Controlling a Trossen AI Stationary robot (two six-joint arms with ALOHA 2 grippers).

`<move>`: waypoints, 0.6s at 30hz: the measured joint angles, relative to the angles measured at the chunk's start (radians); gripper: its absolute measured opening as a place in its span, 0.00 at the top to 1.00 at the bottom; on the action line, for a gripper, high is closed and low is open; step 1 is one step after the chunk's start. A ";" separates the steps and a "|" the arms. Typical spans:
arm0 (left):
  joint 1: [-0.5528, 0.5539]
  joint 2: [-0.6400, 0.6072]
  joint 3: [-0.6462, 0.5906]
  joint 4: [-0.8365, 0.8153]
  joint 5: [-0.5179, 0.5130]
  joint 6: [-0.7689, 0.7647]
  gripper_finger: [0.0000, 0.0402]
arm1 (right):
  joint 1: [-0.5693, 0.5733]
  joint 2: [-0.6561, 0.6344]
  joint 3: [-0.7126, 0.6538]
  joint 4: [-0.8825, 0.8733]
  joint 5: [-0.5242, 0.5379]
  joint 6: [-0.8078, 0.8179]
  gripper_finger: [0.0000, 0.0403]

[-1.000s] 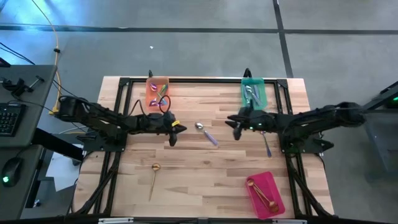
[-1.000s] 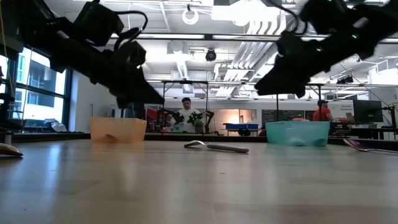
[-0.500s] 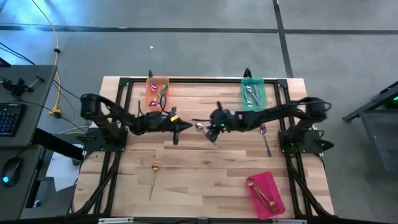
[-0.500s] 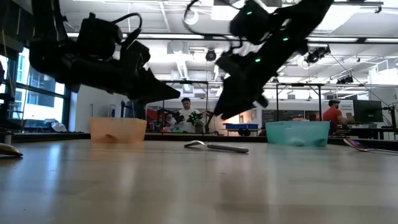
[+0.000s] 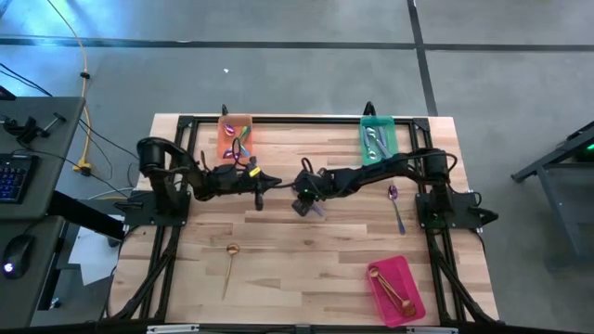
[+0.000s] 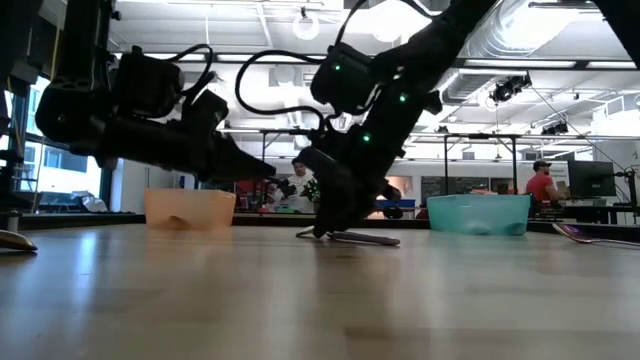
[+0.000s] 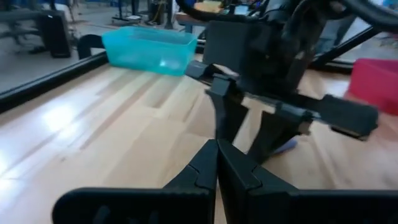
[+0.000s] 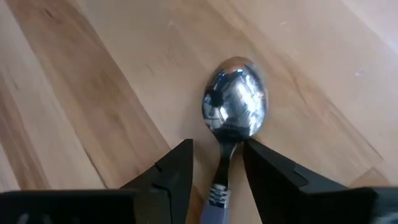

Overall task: Sort silverware by color (type)
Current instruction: Put the purple spoon into the green bin

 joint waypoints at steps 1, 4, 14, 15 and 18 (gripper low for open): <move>-0.003 0.004 0.000 0.000 -0.018 0.010 1.00 | -0.001 0.006 0.001 0.000 0.001 0.006 0.67; -0.012 0.033 0.008 -0.001 -0.087 0.024 1.00 | -0.003 0.012 0.001 -0.014 0.006 0.022 0.74; -0.060 0.181 0.040 0.139 -0.111 0.023 1.00 | -0.007 -0.002 -0.001 -0.017 -0.027 0.055 0.97; -0.064 0.193 0.040 0.150 -0.116 0.019 1.00 | -0.007 -0.012 -0.003 -0.024 -0.032 0.065 0.97; -0.077 0.206 0.038 0.150 -0.160 0.001 1.00 | -0.012 -0.055 -0.008 -0.085 -0.073 0.086 0.99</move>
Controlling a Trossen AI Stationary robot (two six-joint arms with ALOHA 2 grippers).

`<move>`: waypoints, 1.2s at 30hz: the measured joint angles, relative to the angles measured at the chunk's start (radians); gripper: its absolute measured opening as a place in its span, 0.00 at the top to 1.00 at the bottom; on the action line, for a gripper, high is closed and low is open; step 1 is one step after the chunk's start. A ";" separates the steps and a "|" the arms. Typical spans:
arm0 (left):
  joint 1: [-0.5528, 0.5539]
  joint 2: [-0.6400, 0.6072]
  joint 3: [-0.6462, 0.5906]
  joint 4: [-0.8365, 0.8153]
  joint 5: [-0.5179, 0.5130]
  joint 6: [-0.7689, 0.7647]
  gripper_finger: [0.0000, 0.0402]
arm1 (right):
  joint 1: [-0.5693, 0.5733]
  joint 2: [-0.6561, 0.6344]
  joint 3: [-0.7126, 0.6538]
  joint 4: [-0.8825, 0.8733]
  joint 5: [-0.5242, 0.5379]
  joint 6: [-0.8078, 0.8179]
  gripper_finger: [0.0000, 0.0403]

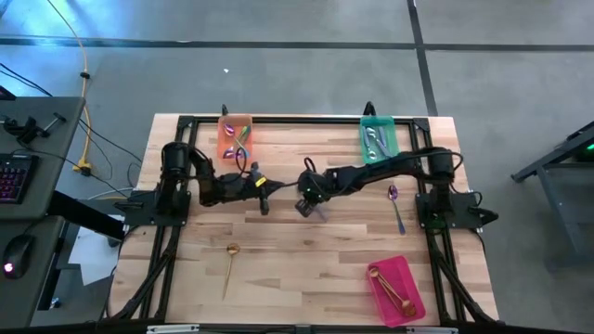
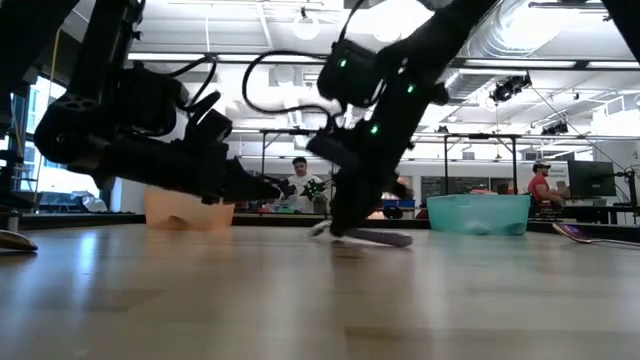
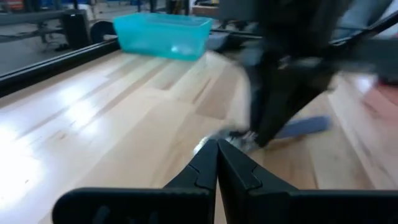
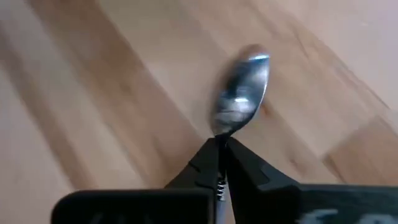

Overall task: Sort silverware by color (type)
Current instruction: Put the purple spoon into the green bin

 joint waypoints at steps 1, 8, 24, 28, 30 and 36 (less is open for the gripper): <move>-0.002 0.000 -0.004 0.000 -0.017 -0.001 1.00 | 0.000 -0.019 -0.001 -0.015 0.000 0.001 0.99; -0.006 -0.003 -0.016 0.000 -0.036 -0.001 1.00 | -0.040 -0.189 0.002 -0.182 0.095 -0.001 1.00; -0.006 -0.003 -0.002 0.001 -0.037 -0.012 1.00 | 0.001 -0.171 0.003 -0.137 0.074 0.274 0.81; -0.006 -0.003 -0.001 0.001 -0.037 -0.012 1.00 | 0.044 -0.080 0.003 -0.059 0.074 0.370 0.70; -0.006 -0.003 -0.002 0.000 -0.036 -0.012 1.00 | 0.057 -0.044 0.003 -0.043 0.075 0.415 0.68; -0.006 -0.003 -0.002 0.000 -0.037 -0.012 1.00 | 0.064 -0.002 0.006 -0.079 0.114 0.471 0.70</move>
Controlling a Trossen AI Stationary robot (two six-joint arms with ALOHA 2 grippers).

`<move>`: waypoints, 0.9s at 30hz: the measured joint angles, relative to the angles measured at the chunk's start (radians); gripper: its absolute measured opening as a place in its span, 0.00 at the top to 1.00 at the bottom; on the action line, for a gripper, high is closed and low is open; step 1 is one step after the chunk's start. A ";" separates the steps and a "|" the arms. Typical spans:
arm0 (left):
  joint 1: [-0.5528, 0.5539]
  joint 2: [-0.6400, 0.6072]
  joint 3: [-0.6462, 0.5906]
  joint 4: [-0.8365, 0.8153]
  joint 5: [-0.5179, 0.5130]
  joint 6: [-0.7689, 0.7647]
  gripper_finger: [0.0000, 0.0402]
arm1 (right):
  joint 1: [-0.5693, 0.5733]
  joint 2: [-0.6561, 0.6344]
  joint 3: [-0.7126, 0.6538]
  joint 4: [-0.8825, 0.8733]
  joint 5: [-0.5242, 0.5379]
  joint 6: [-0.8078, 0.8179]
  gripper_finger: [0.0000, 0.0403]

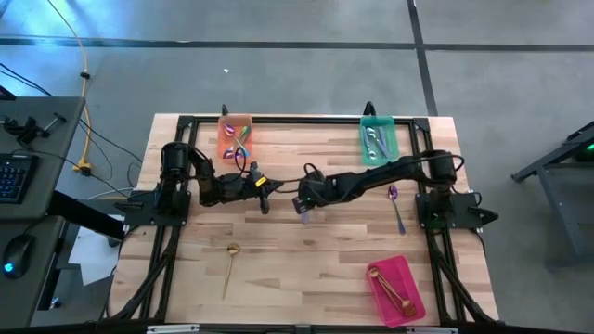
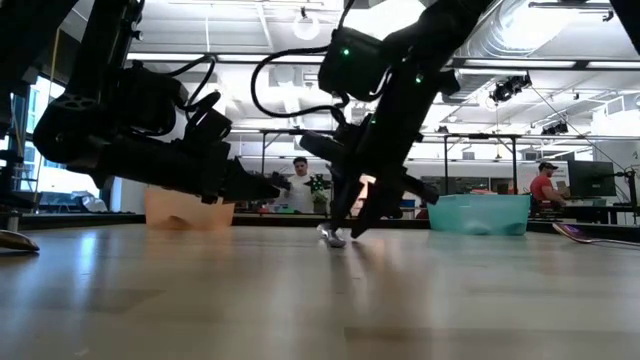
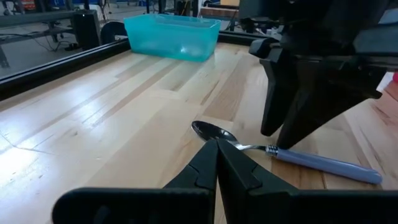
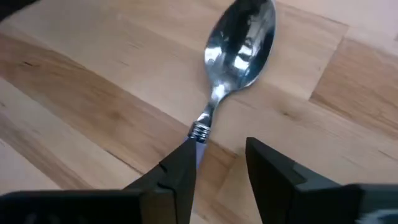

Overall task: Sort silverware by color (type)
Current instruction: Put the purple spoon into the green bin

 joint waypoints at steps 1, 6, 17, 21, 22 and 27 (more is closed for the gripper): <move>0.000 0.000 0.000 0.000 0.000 0.000 1.00 | 0.000 0.000 0.000 -0.009 0.007 0.001 0.70; 0.000 0.000 0.000 -0.002 0.000 0.000 1.00 | -0.013 -0.006 -0.003 -0.082 0.030 -0.008 0.73; 0.000 0.000 0.000 -0.007 0.000 0.000 1.00 | -0.028 -0.016 0.063 -0.085 0.033 -0.028 0.73; 0.000 0.000 0.000 -0.008 0.000 0.000 1.00 | -0.021 -0.016 0.068 -0.060 0.055 -0.020 0.73; 0.000 0.000 0.000 -0.008 0.000 0.000 1.00 | -0.020 -0.013 0.069 -0.061 0.056 -0.019 0.73; 0.000 0.000 0.000 -0.010 0.000 0.000 1.00 | -0.013 0.041 0.070 -0.043 0.028 -0.007 0.73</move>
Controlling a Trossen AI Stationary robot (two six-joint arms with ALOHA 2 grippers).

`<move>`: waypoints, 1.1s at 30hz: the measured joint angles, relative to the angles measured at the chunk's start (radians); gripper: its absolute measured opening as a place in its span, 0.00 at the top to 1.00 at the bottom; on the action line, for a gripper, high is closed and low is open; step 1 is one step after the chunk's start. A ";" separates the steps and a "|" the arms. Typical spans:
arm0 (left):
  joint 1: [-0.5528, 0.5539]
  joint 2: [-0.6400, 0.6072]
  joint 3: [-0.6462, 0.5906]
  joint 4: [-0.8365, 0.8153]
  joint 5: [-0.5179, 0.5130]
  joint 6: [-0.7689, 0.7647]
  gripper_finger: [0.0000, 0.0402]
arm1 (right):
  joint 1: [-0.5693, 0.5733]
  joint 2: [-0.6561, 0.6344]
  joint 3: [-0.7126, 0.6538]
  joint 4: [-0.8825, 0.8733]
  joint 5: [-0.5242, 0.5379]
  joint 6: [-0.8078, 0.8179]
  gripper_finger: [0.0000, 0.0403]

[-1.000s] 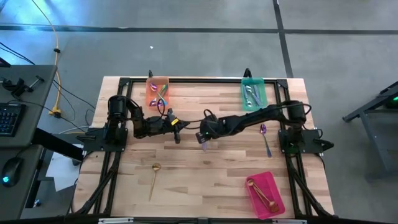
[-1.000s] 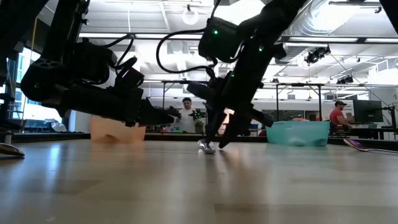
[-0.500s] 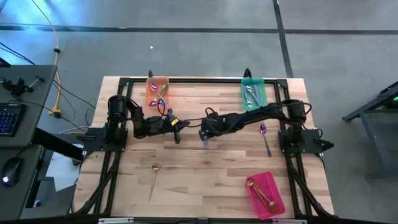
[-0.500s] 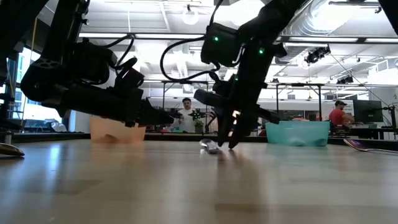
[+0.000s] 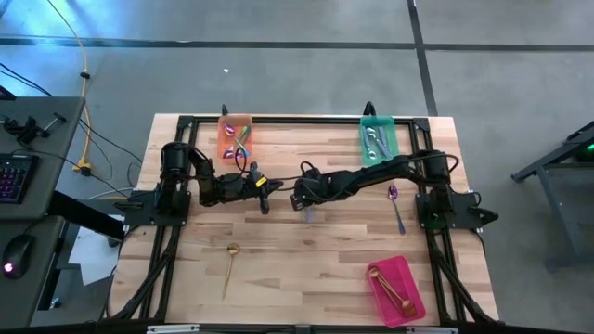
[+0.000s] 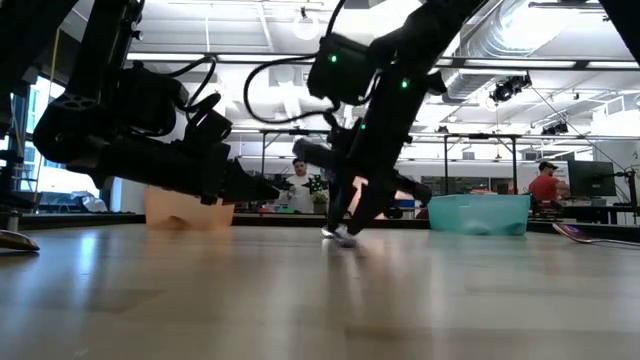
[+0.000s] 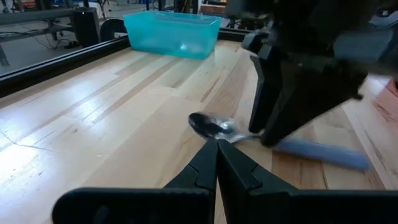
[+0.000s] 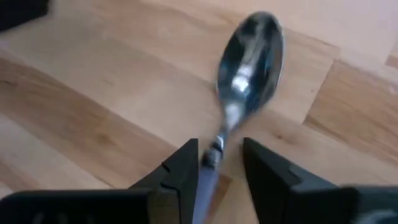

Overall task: Sort silverware by color (type)
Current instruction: Put the purple spoon into the green bin

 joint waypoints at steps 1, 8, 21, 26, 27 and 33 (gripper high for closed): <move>0.000 0.000 0.000 0.000 0.000 0.000 1.00 | 0.002 0.009 0.000 0.000 0.003 0.001 0.73; 0.000 0.000 0.000 -0.013 0.000 0.000 1.00 | 0.001 0.016 0.006 -0.061 -0.013 -0.019 0.73; 0.000 0.000 0.000 -0.018 0.000 0.000 1.00 | -0.034 -0.005 0.005 -0.282 -0.108 -0.233 0.73; 0.000 0.000 0.000 -0.018 0.000 0.000 1.00 | -0.040 -0.005 0.004 -0.289 -0.119 -0.334 0.80; 0.000 0.000 0.000 -0.018 0.001 0.000 1.00 | -0.042 -0.004 0.004 -0.292 -0.123 -0.351 0.82; 0.000 0.000 0.000 -0.018 0.044 0.000 1.00 | -0.053 -0.004 0.003 -0.297 -0.145 -0.449 0.97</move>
